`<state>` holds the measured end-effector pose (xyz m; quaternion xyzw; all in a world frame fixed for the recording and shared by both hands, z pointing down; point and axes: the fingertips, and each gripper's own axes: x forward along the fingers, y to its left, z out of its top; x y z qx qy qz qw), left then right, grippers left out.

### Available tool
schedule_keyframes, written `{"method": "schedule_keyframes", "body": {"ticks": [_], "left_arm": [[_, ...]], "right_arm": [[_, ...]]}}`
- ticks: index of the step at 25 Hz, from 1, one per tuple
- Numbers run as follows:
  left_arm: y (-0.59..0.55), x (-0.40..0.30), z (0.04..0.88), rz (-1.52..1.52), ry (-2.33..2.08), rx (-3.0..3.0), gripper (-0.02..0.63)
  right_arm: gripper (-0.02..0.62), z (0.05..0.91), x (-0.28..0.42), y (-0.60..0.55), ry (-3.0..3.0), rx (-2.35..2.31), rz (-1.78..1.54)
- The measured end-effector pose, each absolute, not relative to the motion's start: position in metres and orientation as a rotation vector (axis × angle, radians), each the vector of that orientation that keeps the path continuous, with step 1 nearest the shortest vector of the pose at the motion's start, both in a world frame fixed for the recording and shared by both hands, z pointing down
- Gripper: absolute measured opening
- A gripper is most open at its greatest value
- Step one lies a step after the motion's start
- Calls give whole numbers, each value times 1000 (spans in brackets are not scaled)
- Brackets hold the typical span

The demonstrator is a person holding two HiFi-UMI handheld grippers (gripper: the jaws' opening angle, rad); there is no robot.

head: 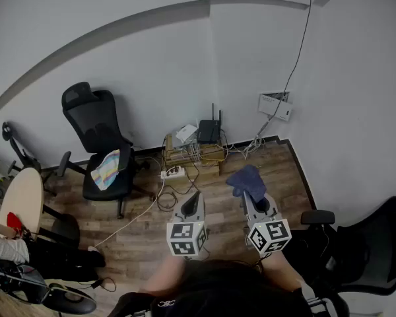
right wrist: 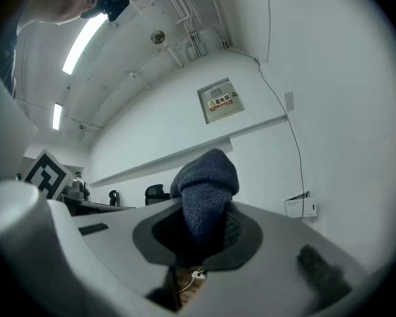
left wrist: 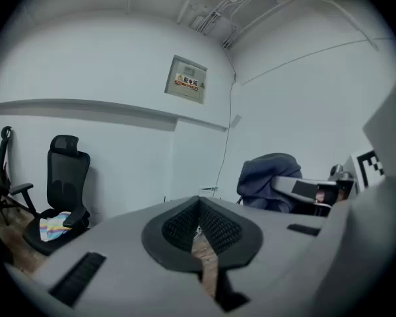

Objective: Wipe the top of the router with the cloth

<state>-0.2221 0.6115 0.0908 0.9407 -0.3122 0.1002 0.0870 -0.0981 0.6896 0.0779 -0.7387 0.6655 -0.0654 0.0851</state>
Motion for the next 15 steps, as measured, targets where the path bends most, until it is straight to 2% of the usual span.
{"method": "schedule_keyframes", "body": {"ticks": [15], "left_arm": [[629,-221,92,283,-936,2793,5]], "right_arm": [[60,76,-94,708,1981,-2202,-191]]}}
